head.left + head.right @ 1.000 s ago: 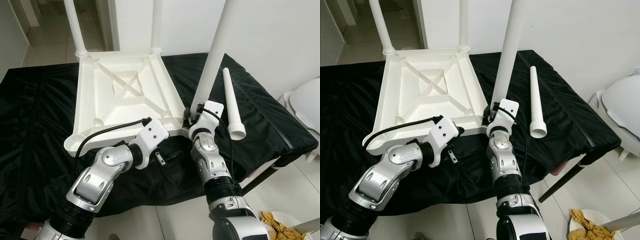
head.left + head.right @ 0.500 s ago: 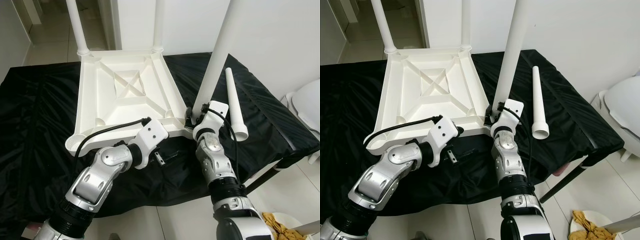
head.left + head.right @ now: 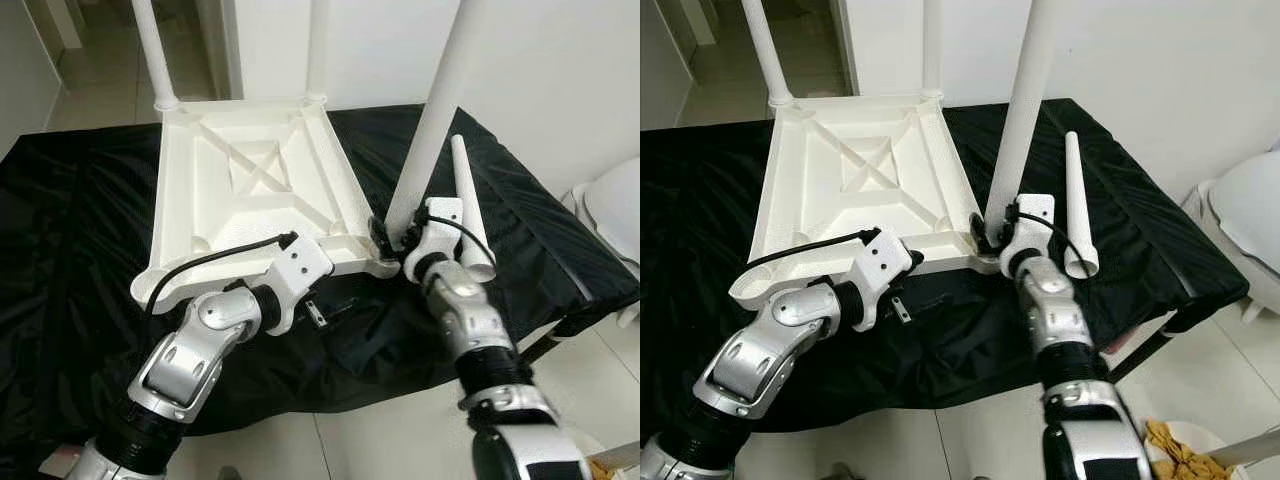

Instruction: Building children table

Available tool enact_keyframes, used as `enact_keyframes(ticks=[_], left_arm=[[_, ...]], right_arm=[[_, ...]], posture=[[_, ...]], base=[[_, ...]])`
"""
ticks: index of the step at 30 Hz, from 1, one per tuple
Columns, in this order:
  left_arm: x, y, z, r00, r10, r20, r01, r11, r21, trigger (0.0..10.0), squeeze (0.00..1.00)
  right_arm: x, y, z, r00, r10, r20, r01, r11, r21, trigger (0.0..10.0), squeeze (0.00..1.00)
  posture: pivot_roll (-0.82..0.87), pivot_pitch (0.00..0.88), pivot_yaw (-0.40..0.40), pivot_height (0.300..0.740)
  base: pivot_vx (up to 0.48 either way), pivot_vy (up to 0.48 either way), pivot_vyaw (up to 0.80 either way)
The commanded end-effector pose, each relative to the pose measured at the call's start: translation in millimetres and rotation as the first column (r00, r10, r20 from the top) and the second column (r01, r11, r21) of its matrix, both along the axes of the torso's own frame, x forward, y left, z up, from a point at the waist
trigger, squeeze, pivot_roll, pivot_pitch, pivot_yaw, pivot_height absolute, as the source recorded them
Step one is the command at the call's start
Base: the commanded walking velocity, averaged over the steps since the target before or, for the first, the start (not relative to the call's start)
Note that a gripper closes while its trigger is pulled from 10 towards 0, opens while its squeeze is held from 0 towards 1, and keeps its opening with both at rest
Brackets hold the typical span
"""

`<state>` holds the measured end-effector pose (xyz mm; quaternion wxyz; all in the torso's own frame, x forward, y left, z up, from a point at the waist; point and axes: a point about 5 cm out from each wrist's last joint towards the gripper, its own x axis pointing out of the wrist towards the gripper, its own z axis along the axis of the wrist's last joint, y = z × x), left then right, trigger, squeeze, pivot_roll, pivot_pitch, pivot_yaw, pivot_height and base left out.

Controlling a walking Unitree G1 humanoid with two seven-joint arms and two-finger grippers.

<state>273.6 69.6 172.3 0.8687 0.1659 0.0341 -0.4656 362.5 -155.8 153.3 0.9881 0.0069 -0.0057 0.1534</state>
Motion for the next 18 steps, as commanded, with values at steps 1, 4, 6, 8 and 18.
enact_keyframes(ticks=[1, 4, 6, 8, 18], left_arm=[[0.6, 0.3, 3.5, 1.000, 0.002, 0.011, -0.002, 1.000, 0.002, 10.0, 0.00], [0.6, 1.4, 3.9, 1.000, 0.001, 0.011, -0.001, 1.000, 0.006, 10.0, 0.00], [0.6, 1.7, 4.0, 1.000, 0.000, 0.011, 0.000, 1.000, 0.007, 10.0, 0.00], [0.8, 2.0, 4.2, 1.000, 0.000, 0.012, 0.000, 1.000, 0.008, 10.0, 0.00], [0.0, 2.3, 4.5, 1.000, 0.001, 0.011, -0.001, 1.000, 0.008, 10.0, 0.00]], right_arm=[[0.0, 2.3, -1.6, 0.999, 0.033, -0.003, -0.033, 0.999, 0.005, 10.0, 0.00], [1.2, -6.9, 1.4, 0.987, 0.161, 0.012, -0.161, 0.986, -0.047, 10.0, 0.00], [1.3, -9.1, 1.9, 0.982, 0.189, 0.010, -0.189, 0.980, -0.056, 10.0, 0.00], [1.8, -11.9, 1.9, 0.976, 0.220, 0.001, -0.220, 0.974, -0.061, 10.0, 0.00], [5.6, -29.4, 2.7, 0.958, 0.283, -0.037, -0.286, 0.951, -0.115, 10.0, 0.00]], posture=[[-0.04, 0.029, 0.000, 0.740], [-0.04, 0.028, 0.010, 0.740], [-0.04, 0.028, 0.010, 0.740], [-0.03, 0.028, 0.011, 0.740], [-0.03, 0.033, 0.008, 0.740]], base=[[0.000, 0.000, 0.00], [0.000, 0.000, 0.00], [0.000, 0.000, 0.00], [0.000, 0.000, 0.00], [0.000, 0.000, 0.00]])
